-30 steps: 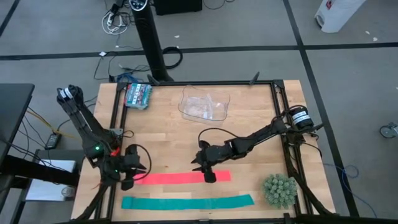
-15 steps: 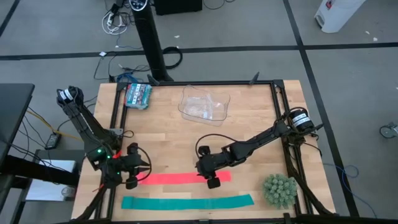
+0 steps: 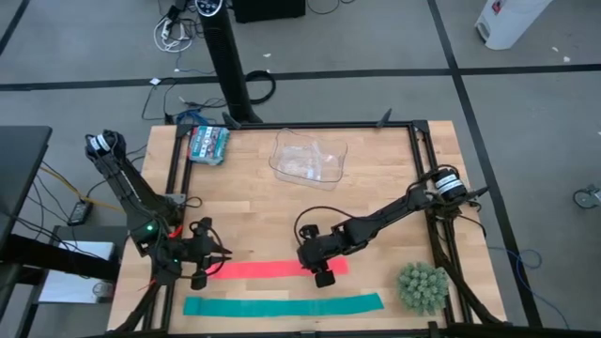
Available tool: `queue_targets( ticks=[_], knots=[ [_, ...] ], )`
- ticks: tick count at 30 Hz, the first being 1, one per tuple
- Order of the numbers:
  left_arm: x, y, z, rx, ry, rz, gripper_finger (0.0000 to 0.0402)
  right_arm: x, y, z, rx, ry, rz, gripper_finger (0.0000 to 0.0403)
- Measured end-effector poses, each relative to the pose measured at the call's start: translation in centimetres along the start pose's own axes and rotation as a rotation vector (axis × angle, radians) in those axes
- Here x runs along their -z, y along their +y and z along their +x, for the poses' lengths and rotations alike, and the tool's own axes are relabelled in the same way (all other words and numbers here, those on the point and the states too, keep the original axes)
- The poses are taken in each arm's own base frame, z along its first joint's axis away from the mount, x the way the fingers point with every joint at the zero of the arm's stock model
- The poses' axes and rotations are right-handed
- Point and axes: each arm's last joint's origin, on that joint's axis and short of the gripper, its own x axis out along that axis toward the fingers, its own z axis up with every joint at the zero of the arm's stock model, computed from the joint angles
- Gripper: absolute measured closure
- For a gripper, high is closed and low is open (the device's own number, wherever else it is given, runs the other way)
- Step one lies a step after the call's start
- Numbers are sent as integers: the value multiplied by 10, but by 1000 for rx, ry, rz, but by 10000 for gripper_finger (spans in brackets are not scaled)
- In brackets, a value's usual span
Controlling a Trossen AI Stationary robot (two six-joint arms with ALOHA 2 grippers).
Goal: Roll bandage
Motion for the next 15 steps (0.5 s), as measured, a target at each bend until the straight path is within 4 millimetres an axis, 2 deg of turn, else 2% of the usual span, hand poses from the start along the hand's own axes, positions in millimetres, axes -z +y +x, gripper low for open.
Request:
queue_targets(
  ticks=[7, 15],
  knots=[
    [0, 0, 0, -3, 1, 1, 328, 15, 7, 14, 11, 94, -26, 252],
    [0, 0, 0, -5, -2, -2, 328, 22, 6, 10, 83, 181, -36, 252]
  ],
)
